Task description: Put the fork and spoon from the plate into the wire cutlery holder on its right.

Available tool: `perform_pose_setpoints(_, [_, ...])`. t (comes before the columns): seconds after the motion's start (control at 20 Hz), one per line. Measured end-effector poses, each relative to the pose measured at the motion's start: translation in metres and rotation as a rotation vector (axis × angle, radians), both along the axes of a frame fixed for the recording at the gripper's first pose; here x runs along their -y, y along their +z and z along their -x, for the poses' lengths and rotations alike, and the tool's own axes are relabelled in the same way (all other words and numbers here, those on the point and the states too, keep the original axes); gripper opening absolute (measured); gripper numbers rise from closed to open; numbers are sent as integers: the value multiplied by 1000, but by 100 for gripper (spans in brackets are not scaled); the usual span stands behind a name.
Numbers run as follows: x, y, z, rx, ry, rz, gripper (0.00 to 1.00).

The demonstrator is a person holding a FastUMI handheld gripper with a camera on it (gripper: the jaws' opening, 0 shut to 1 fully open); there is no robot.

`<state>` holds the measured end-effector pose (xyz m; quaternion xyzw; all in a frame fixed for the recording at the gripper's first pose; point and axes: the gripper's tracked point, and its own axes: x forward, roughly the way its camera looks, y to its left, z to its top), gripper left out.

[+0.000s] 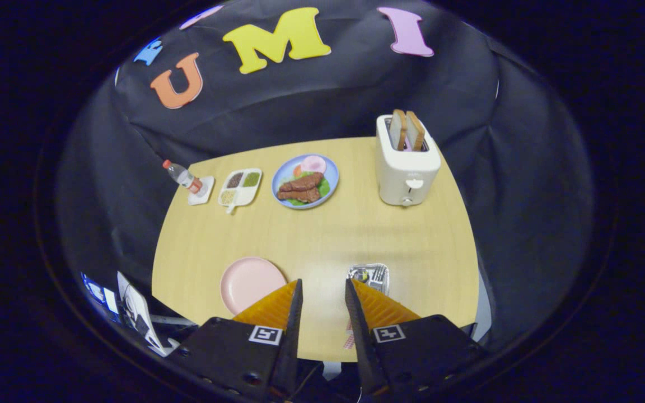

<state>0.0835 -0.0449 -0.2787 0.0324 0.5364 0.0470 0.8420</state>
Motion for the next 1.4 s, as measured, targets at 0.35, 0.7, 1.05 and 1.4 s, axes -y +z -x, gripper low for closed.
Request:
perform_pose_setpoints(0.35, [-97, 52, 25, 250, 34, -71, 70])
perform_pose_setpoints(0.7, [-148, 120, 33, 578, 32, 28, 97])
perform_pose_setpoints(1.05, [-169, 208, 53, 916, -1, 137, 97])
perform_pose_setpoints(1.4, [-175, 253, 70, 1088, -55, 116, 96])
